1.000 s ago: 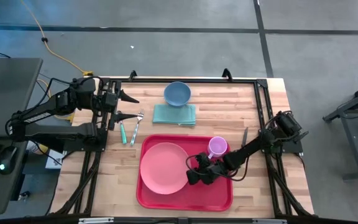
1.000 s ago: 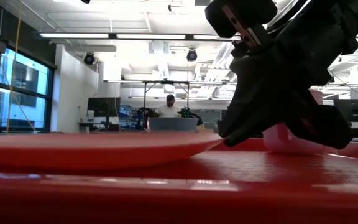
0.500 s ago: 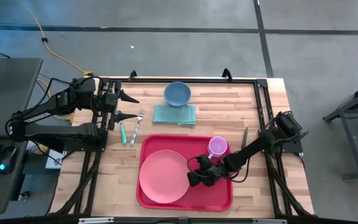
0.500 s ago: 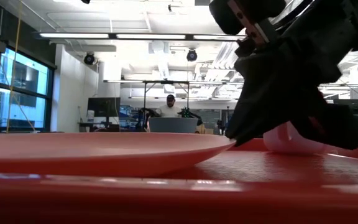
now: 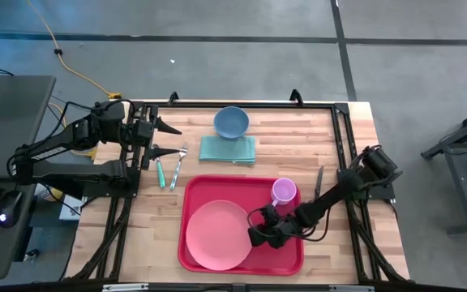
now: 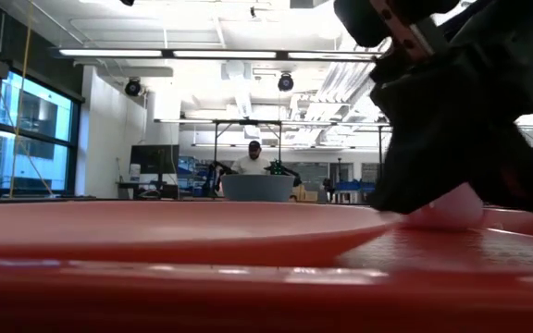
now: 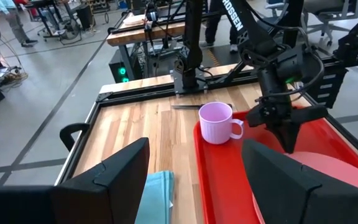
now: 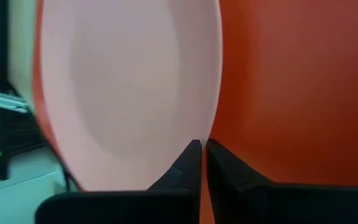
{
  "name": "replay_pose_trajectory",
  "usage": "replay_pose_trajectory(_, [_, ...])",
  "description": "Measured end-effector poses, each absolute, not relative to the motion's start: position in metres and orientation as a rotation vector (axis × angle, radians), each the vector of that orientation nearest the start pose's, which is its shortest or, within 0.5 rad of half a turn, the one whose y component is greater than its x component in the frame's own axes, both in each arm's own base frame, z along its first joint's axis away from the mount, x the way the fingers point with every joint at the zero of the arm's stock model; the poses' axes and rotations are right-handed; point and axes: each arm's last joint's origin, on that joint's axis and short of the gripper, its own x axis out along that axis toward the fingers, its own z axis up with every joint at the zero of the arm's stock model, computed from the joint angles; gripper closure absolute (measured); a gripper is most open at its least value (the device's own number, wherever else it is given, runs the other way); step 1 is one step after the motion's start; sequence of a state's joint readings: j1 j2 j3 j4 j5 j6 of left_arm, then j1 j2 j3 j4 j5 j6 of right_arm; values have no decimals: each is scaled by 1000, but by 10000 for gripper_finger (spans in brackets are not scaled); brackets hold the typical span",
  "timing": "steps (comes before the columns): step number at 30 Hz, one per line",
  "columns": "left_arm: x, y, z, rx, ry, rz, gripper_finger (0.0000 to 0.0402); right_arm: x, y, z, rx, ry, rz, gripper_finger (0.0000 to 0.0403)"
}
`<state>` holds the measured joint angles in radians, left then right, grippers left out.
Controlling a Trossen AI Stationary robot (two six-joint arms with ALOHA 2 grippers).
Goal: Set up tray
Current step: Adjust the pink plate
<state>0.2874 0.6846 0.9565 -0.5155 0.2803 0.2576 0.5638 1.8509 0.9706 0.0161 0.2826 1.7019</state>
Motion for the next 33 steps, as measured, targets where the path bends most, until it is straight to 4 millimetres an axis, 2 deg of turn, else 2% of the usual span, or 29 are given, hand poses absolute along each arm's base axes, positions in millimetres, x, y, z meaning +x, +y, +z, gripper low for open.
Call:
replay_pose_trajectory(3, [125,29,371,188,234,-24,115,300,180,148,1189,811,-512,402])
replay_pose_trajectory(8, [125,29,371,188,234,-23,115,286,171,183,1119,863,-586,402])
replay_pose_trajectory(11, [125,29,371,187,234,-23,115,279,166,193,1104,887,-605,402])
replay_pose_trajectory(15, [125,29,371,187,234,-23,115,273,164,194,1106,933,-631,402])
replay_pose_trajectory(26, [125,29,371,187,234,-23,115,281,172,200,1109,847,-522,396])
replay_pose_trajectory(29, [125,29,371,187,233,-23,115,281,173,201,1109,835,-515,371])
replay_pose_trajectory(33, [125,29,371,186,234,-23,115,283,176,195,1121,854,-510,312])
